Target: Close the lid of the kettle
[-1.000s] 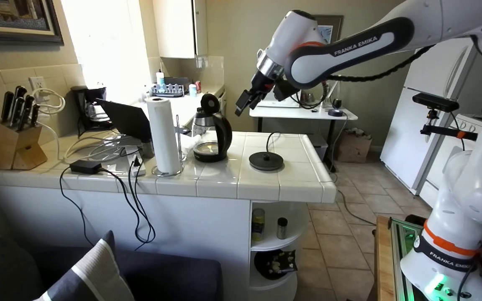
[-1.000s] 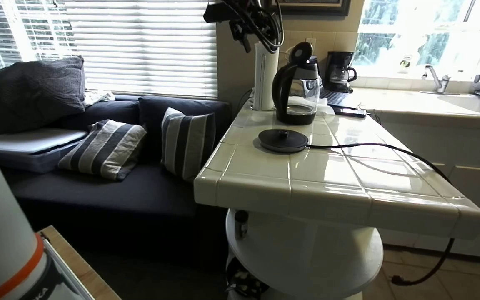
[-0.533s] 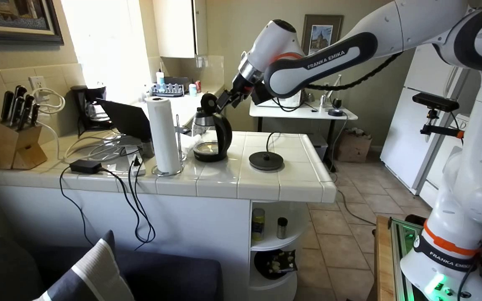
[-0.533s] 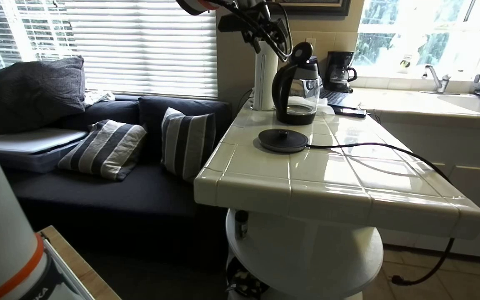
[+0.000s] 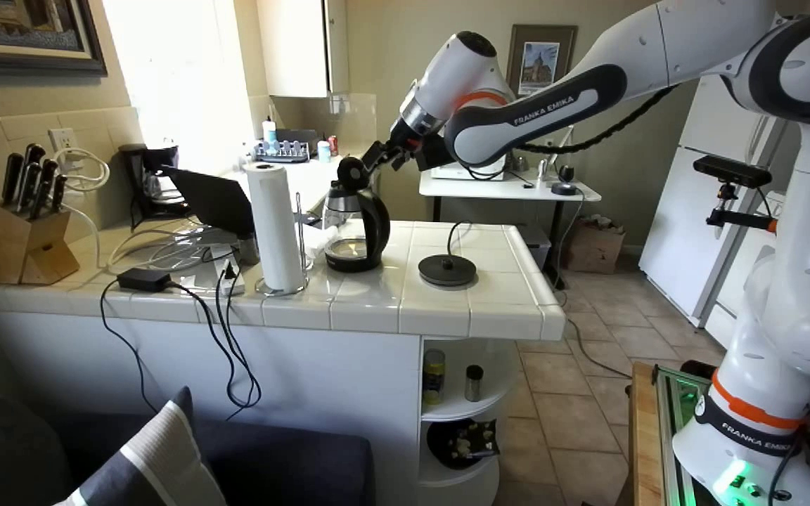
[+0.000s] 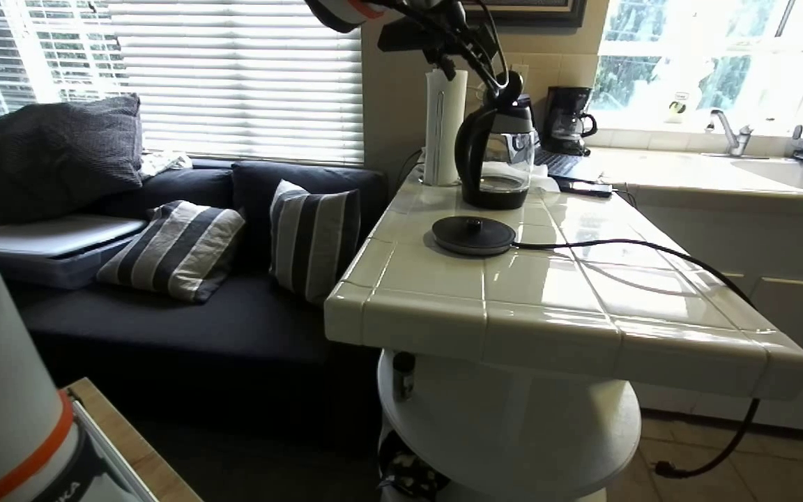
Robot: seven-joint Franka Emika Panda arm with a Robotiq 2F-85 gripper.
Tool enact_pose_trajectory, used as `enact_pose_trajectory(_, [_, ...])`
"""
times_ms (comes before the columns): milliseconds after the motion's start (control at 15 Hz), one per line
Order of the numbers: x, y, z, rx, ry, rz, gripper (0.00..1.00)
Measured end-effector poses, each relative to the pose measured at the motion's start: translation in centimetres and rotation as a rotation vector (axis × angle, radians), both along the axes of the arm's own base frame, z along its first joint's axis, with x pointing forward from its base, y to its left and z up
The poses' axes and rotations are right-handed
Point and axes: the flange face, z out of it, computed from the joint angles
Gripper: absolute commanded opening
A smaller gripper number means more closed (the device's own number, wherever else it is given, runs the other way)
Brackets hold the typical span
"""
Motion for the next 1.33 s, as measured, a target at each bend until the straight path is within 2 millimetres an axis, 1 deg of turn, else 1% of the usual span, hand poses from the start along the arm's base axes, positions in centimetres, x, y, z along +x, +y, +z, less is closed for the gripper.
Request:
enact_pose_trajectory(67, [0.7, -0.7, 0.2, -0.003, -0.038, -0.037, 0.75])
enact_pose_trajectory(133, [1.4, -1.5, 0.3, -0.010, -0.075, -0.071, 0.73])
enact_pose_trajectory(267, [3.0, -2.5, 0.4, -0.018, -0.143, -0.137, 0.58])
enact_pose_trajectory(333, [3.9, -2.7, 0.3, -0.022, -0.172, -0.166, 0.49])
enact_pose_trajectory(400, [4.7, -2.5, 0.1, -0.024, -0.198, -0.189, 0.42])
enact_pose_trajectory(467, [5.4, -1.9, -0.3, -0.024, -0.219, -0.204, 0.33])
enact_pose_trajectory(733, [7.4, 1.3, -2.1, -0.026, -0.267, -0.211, 0.04])
enact_pose_trajectory(800, [7.8, 1.9, -2.5, -0.026, -0.276, -0.211, 0.00])
enact_pose_trajectory(1000, [8.8, 2.9, -3.0, -0.034, -0.312, -0.220, 0.00])
enact_pose_trajectory(1333, [10.1, 2.3, -3.2, -0.060, -0.364, -0.248, 0.00])
